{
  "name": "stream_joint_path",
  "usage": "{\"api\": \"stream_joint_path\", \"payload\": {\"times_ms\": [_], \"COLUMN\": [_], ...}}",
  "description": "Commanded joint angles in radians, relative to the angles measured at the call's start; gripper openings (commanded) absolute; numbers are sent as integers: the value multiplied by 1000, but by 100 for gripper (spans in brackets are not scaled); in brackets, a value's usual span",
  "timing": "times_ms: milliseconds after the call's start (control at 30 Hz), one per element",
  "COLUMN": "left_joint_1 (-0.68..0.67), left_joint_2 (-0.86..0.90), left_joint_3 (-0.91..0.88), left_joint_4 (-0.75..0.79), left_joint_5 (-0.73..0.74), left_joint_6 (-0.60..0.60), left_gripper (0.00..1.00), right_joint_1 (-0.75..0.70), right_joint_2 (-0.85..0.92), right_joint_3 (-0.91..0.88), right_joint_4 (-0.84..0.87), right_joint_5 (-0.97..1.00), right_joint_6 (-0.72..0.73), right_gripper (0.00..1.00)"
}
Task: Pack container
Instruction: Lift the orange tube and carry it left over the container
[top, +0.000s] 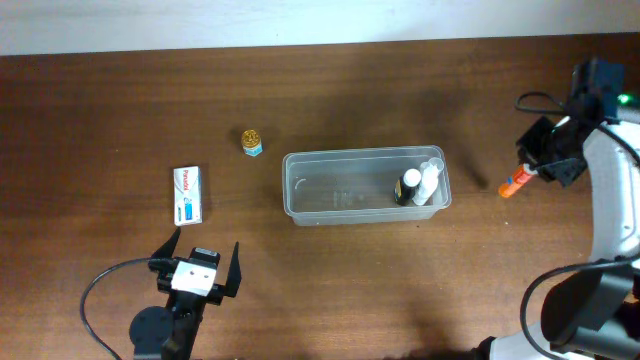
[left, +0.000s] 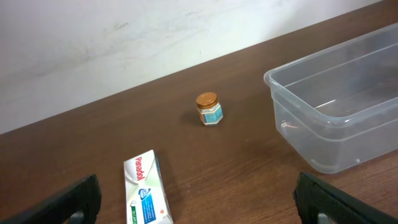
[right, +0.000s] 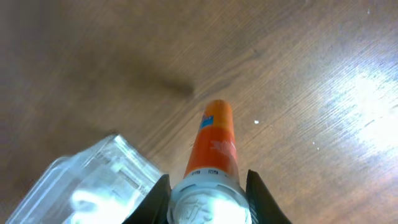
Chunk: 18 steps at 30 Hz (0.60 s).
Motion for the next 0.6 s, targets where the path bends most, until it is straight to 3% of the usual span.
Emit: {"api": "stream_joint_path", "payload": {"times_ms": [0, 333, 567], "left_joint_1": [6, 6, 6], "left_joint_2": [-7, -7, -7], "left_joint_3": [-5, -5, -5], "left_joint_4": [0, 0, 0], "left_joint_5": [8, 8, 8], "left_joint_6": [15, 15, 15], "left_gripper": [99, 100, 99], "right_joint_1": [10, 193, 346], "right_joint_2": [-22, -31, -31], "right_joint_3": [114, 400, 458], "right_joint_4": [-45, -171, -184], "right_joint_5": [-78, -80, -76], "right_joint_6": [-95, -147, -146], "right_gripper": [19, 20, 21]}}
